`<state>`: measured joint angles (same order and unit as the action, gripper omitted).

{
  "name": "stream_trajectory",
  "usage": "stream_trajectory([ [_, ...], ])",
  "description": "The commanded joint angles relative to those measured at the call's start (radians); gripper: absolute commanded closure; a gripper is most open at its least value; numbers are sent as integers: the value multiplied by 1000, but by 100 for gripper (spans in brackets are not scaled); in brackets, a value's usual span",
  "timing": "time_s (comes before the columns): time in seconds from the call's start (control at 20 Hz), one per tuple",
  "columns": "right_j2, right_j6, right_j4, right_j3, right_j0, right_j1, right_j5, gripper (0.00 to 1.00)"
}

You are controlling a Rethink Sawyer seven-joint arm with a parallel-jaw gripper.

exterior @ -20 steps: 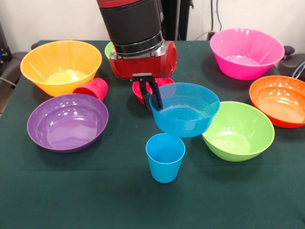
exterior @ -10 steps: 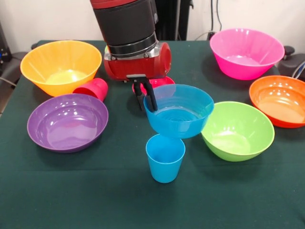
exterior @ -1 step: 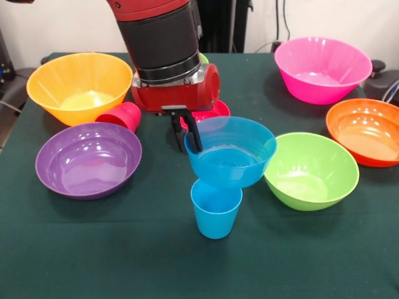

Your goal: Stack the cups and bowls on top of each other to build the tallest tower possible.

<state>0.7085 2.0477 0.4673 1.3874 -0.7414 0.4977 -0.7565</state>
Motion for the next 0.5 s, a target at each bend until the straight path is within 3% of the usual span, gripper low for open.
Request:
stream_trajectory([
  [0.05,24,-336,66,-91,34,-44,-139,100],
  [0.5,22,-348,57,-118,43,-53,-159,100],
])
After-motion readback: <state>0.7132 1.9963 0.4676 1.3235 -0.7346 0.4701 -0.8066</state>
